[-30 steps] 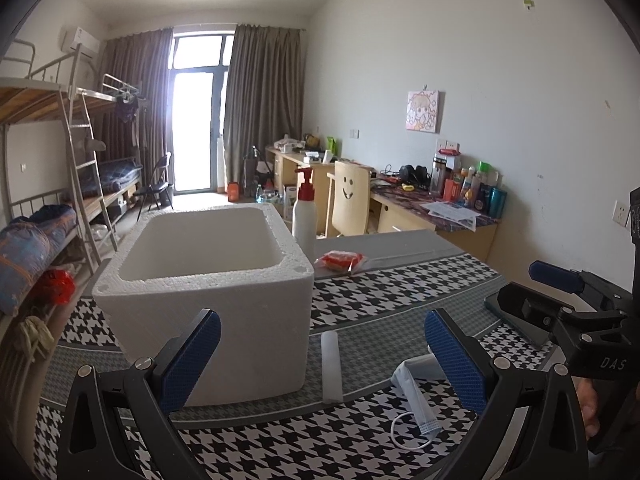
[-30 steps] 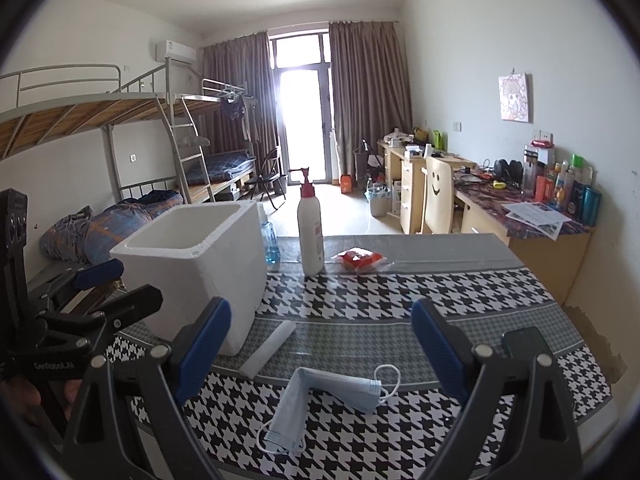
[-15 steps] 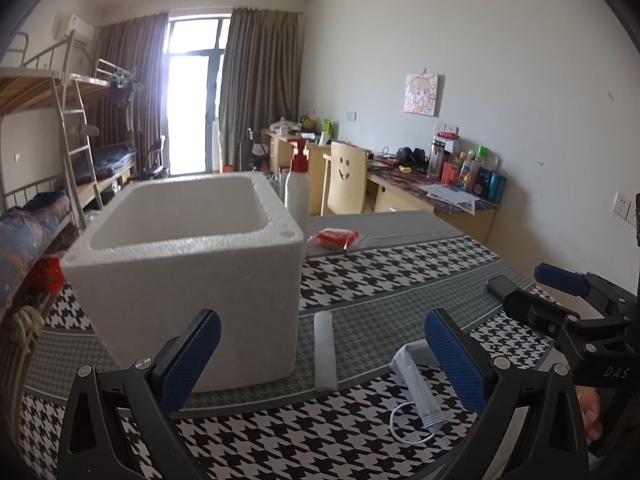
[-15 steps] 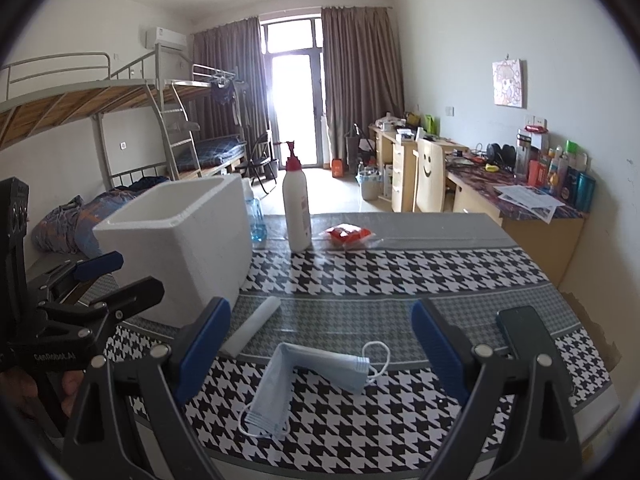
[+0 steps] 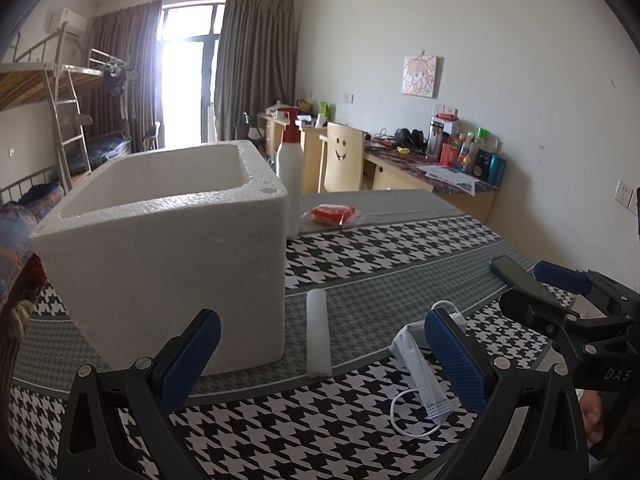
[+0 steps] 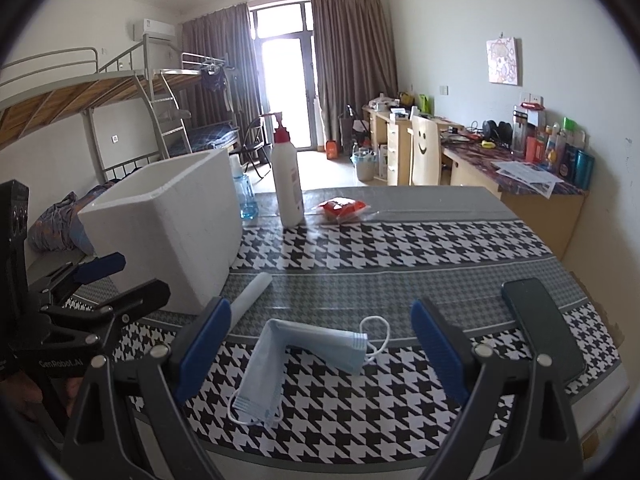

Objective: Organize soft objects
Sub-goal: 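Move the left gripper toward the white foam roll while the right approaches the blue mask, then close the left gripper on the white foam roll while the right grasps the blue mask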

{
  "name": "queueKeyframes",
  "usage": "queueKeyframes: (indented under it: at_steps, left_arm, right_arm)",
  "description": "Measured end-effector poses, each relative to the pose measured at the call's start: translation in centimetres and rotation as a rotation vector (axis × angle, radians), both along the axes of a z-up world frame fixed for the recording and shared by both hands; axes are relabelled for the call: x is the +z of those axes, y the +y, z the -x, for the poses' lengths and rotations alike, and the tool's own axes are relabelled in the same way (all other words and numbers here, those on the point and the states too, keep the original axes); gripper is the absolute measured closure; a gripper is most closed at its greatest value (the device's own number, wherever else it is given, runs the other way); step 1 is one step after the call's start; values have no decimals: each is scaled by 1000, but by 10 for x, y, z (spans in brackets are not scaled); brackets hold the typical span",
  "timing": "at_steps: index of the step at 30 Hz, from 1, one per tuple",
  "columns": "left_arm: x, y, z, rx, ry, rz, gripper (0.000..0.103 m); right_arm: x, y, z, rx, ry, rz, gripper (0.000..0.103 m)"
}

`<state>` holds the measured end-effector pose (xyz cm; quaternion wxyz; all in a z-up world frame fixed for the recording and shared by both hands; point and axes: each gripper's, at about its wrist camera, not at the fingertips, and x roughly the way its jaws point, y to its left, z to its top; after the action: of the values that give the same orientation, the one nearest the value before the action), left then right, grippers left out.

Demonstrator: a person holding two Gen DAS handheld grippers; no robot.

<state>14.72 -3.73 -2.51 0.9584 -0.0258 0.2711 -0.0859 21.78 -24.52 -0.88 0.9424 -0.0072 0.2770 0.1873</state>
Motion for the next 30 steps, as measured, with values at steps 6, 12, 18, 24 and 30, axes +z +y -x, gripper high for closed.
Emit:
queueKeyframes:
  at_steps: [6,12,18,24,30]
  left_arm:
    - [-5,-1,-6,3,13,2,1]
    - [-15,-4,-11,4,31,-20,1]
    - [-23,-7,-15,11,44,-31,1]
    - [-28,-9,-19,11,60,-33,1]
    - [-36,-7,-24,25,92,-28,1]
  right_arm:
    - [-3,-2,-2,-5,9,2,9]
    - [-15,-4,-8,-8,34,6,9]
    - [-26,-5,-16,-6,64,5,9]
    - [-32,-6,-20,2,85,7,9]
    - [-37,-9,-25,6,101,6,9]
